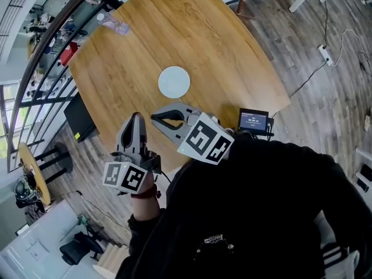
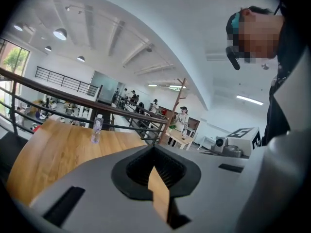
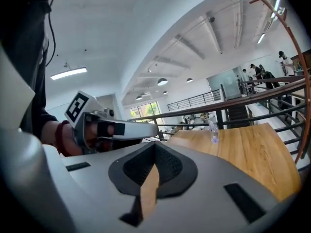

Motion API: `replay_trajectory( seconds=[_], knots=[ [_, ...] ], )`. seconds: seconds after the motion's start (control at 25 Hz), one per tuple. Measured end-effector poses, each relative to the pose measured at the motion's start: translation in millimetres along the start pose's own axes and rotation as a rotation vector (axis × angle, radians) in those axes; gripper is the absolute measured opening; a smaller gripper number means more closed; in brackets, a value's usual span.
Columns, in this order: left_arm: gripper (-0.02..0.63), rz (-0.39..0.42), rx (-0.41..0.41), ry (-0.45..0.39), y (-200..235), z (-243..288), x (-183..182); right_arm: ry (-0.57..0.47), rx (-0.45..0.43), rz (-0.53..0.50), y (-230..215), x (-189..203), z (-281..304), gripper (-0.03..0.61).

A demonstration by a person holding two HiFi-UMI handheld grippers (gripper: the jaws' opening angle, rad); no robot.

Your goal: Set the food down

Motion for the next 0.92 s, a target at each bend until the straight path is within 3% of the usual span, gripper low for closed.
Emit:
replay_trajectory(
  seconds=[0.2, 0.48, 0.92],
  knots=[
    [-0.002, 0.026, 0.083, -0.034, -6.5, 3.8, -9.3, -0.049, -0.022, -0.071, 11.4, -15.0, -9.9, 0.017],
    [-0.002, 0.028, 0.079, -0.001, -6.4, 4.6, -3.1, -0.048, 0.027, -0.078, 8.1, -15.1, -19.8, 0.017],
    [-0.002, 0.022, 0.129, 0.035, -35.2, -2.7, 19.8, -0.012, 0.018, -0.087, 23.2, 1.3, -42.1, 0.017]
  ],
)
Point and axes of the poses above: the fingertips, and each gripper's own axes: z forward along the fingers, y to its left, x out of its underside, the point moved 6 cm from there along -z, backward along the fingers, and after that the axes turned 2 degrees about x, right-handed, at the moved point
